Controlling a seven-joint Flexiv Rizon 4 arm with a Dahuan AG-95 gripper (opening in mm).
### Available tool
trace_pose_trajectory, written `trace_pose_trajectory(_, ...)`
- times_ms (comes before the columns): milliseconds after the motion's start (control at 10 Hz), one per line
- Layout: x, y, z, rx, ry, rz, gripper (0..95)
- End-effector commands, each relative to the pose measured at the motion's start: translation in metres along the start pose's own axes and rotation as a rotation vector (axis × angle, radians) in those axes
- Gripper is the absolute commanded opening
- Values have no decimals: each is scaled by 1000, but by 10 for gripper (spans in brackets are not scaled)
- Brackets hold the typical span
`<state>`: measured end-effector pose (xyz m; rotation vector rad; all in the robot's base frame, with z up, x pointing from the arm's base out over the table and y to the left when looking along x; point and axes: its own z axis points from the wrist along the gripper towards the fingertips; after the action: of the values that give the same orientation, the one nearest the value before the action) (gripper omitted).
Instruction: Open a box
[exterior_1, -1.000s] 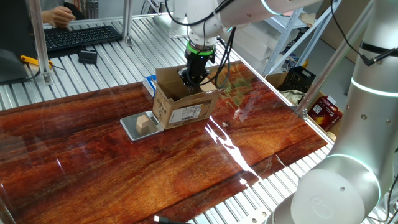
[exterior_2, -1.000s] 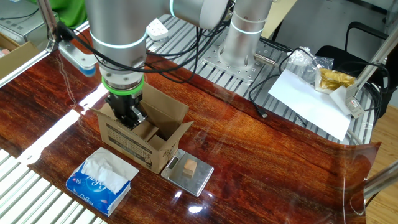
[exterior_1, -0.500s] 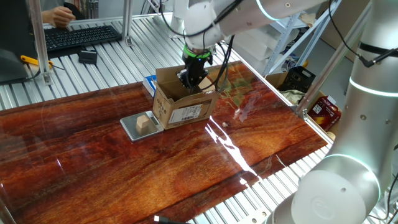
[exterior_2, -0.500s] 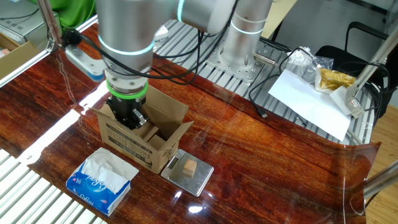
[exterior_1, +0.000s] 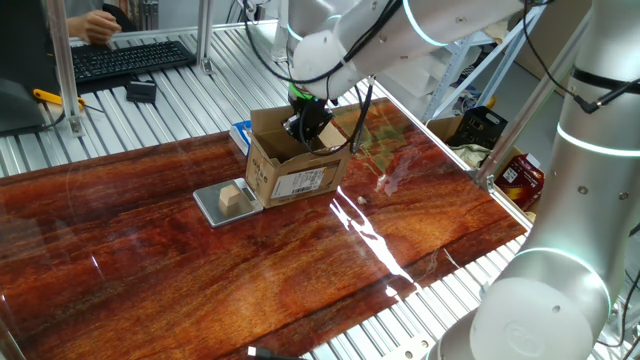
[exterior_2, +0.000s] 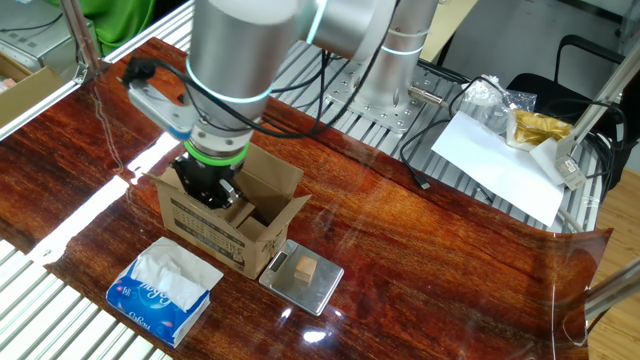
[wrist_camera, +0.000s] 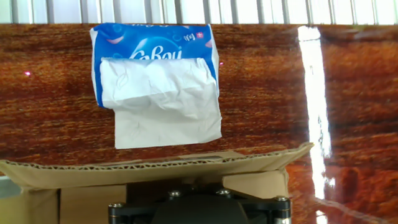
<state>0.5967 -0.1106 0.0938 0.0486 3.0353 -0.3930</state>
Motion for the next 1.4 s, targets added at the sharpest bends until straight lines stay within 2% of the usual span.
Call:
trace_pose_trajectory(100,-1,-2,-1,46,-5,-32,0)
trace_pose_trajectory(200,-1,-2,-1,95,-12,-54,0)
trace_pose_trajectory(300,-2,-2,-1,85,-13,-46,0)
trace_pose_trajectory(1400,-7,-18,-22,125,-4,-92,0)
